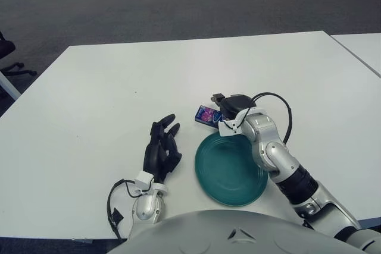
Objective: Put the gum into the plate.
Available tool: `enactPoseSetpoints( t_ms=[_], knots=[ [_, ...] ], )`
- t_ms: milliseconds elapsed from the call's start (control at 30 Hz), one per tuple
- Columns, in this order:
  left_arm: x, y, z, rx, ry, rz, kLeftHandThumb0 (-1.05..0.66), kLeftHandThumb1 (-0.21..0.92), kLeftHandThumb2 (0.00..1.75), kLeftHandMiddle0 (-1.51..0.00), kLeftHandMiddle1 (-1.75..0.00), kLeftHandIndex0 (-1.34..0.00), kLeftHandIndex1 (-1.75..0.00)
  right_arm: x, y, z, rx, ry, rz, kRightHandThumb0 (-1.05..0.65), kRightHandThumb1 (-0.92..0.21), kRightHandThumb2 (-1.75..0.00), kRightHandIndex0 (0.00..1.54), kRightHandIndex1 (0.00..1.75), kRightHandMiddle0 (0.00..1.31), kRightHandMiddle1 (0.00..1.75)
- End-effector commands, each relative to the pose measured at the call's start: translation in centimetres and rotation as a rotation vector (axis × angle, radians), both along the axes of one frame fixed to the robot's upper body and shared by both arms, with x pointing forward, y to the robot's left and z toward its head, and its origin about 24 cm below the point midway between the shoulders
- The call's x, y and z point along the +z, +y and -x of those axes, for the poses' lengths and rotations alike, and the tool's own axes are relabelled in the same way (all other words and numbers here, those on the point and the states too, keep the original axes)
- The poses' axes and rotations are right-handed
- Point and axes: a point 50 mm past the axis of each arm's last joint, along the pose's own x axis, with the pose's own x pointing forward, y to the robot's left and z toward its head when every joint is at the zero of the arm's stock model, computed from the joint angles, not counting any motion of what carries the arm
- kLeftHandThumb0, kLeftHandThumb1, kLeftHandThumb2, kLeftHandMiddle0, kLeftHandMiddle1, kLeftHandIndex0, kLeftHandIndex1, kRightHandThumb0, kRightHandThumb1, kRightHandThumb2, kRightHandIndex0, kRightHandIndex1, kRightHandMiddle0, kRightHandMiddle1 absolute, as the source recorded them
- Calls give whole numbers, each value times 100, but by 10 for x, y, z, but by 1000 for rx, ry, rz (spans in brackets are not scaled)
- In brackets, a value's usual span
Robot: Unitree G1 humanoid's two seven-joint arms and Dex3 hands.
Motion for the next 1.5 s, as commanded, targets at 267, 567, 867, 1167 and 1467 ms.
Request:
enactPoseSetpoints(
  t_ms=[267,567,867,1167,1467],
  knots=[
    [-3,-8,7,93,28,-9,-79,92,89,-31,-35,-6,-94,-17,-19,8,-32,-11,38,-92,-92,-75,35,5,0,44],
    [3,-17,11,143,16,12,-80,92,95,-29,-23,-1,-91,-33,-36,1,-37,22,169,-89,-92,-68,37,5,0,44],
    [7,-25,13,204,2,56,-81,92,96,-31,-22,-3,-92,-40,-41,3,-50,37,189,-92,-92,-64,38,5,0,43],
    [8,-30,14,215,-2,88,-81,92,94,-32,-22,-4,-93,-48,-47,2,-77,36,186,-91,-92,-62,43,8,0,52],
    [9,-32,14,226,0,99,-81,92,93,-33,-20,-1,-91,-50,-49,1,-82,33,197,-90,-92,-63,47,10,0,53]
  ],
)
